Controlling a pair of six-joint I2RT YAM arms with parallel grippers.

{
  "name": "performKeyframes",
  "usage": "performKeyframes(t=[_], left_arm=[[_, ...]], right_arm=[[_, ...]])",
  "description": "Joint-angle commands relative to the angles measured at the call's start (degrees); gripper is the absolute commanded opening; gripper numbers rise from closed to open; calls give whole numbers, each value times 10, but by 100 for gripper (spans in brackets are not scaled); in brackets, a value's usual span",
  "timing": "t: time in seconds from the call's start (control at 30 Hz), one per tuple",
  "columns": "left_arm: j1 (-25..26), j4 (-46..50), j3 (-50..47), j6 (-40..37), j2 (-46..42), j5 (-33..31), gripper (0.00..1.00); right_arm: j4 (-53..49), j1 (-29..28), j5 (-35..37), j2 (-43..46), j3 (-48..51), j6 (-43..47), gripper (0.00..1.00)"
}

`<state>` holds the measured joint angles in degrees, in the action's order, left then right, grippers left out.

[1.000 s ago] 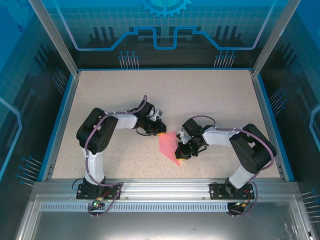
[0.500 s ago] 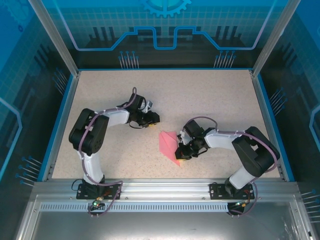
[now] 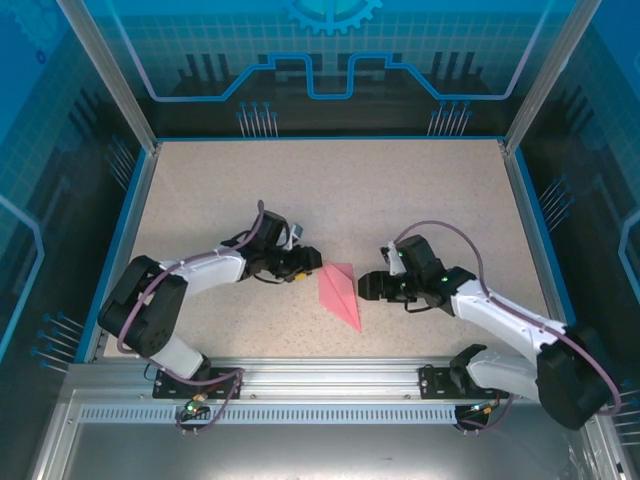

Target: Fold a paper plane with a square sheet of paper (fold left side to right side)

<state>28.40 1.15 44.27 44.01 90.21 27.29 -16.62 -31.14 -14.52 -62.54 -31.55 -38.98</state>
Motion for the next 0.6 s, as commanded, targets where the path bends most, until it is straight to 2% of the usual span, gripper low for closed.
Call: performKeyframes(t=[0.0,0.23,0.57], left_arm=[[22,-29,0,31,20,-12,50],[48,-46,33,38,84,-8,50],[65,-62,81,42,153,3,47]], right_arm=[[11,27,-2,48,37,-25,78],[44,62,-64,110,71,-48,92],[28,76,-102,120,67,-37,93]])
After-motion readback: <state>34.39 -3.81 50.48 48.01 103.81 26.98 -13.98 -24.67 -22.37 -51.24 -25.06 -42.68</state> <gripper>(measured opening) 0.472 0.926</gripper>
